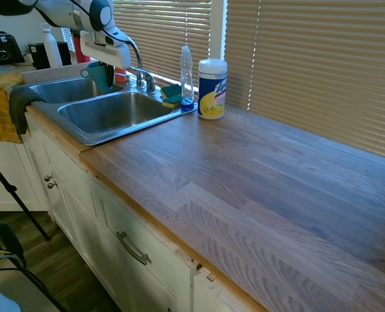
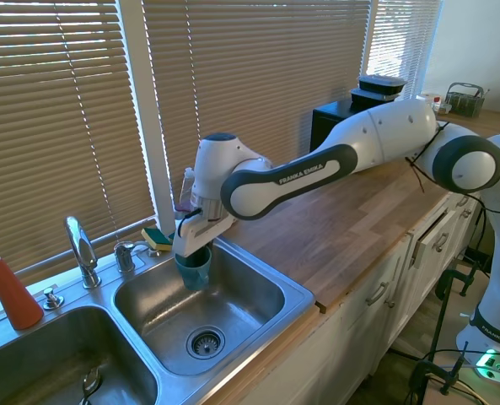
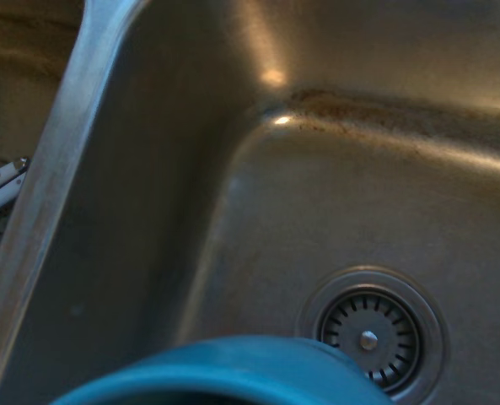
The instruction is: Put the mug in the sink
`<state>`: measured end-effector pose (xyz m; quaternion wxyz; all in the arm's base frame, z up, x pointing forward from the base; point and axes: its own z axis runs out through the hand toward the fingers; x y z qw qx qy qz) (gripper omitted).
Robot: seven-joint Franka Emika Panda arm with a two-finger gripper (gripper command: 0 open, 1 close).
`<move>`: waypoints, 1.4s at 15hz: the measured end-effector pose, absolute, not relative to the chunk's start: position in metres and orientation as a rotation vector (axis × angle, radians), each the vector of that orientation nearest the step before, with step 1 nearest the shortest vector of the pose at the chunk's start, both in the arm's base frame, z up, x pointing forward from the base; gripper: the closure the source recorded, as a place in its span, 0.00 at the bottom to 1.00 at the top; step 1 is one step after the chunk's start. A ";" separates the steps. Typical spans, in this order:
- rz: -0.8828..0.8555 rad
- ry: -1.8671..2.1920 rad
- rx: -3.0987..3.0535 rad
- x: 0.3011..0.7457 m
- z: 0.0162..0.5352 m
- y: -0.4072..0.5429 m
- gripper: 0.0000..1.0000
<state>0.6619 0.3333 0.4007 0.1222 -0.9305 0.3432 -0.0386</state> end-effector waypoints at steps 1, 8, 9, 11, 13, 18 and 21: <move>-0.115 1.003 -2.711 0.670 0.383 0.338 1.00; -0.107 1.116 -2.642 0.724 0.266 0.348 1.00; -0.098 1.140 -2.631 0.727 0.251 0.350 1.00; -0.078 1.171 -2.623 0.732 0.224 0.352 1.00; -0.046 1.206 -2.626 0.734 0.203 0.351 1.00; 0.012 1.260 -2.639 0.736 0.172 0.351 0.00; 0.012 1.256 -2.641 0.735 0.169 0.357 0.00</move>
